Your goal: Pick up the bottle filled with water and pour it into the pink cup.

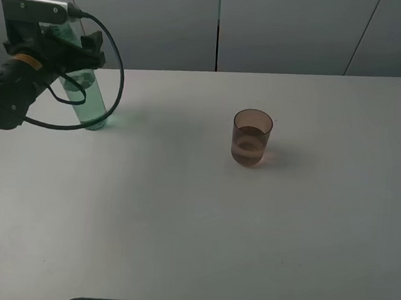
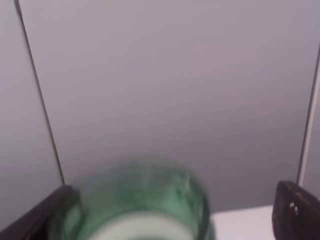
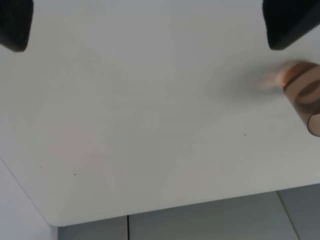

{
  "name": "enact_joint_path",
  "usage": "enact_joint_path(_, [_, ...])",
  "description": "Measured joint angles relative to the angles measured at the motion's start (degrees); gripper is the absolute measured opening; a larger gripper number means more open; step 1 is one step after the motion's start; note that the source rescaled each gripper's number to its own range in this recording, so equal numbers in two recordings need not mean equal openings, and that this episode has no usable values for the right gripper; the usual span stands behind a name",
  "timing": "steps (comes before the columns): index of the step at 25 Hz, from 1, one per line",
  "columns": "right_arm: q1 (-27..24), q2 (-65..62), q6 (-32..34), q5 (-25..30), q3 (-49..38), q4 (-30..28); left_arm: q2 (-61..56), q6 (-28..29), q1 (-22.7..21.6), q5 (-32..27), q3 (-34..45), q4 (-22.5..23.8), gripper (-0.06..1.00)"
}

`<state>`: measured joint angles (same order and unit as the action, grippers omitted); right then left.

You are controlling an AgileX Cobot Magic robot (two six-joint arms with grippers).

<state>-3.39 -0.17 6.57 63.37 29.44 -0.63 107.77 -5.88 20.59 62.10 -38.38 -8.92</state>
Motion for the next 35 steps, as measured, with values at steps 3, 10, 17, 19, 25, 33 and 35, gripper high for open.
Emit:
enact_joint_path(3, [0.0, 0.0, 0.0, 0.0, 0.0, 0.0, -4.22, -1.38, 0.0, -3.34, 0.0, 0.0, 0.98])
enact_joint_path(10, [0.0, 0.0, -0.1, 0.0, 0.0, 0.0, -16.27, -2.73, -0.56, -28.91, -4.52, -2.53, 0.98])
enact_joint_path(17, [0.0, 0.0, -0.1, 0.0, 0.0, 0.0, -22.36, -3.28, -8.98, -73.33, -21.75, -4.67, 0.98])
enact_joint_path(19, [0.0, 0.0, -0.1, 0.0, 0.0, 0.0, -22.5, -3.12, -12.23, -84.55, -26.23, -4.79, 0.99])
enact_joint_path(25, [0.0, 0.0, -0.1, 0.0, 0.0, 0.0, -22.53, 1.85, -20.08, -115.15, -34.98, 2.39, 0.99])
enact_joint_path(33, [0.0, 0.0, -0.1, 0.0, 0.0, 0.0, -23.74, 10.18, -21.13, -131.29, -34.49, 13.56, 0.99])
enact_joint_path(35, [0.0, 0.0, -0.1, 0.0, 0.0, 0.0, -25.6, 9.16, -21.13, -131.55, -32.41, 10.97, 0.99])
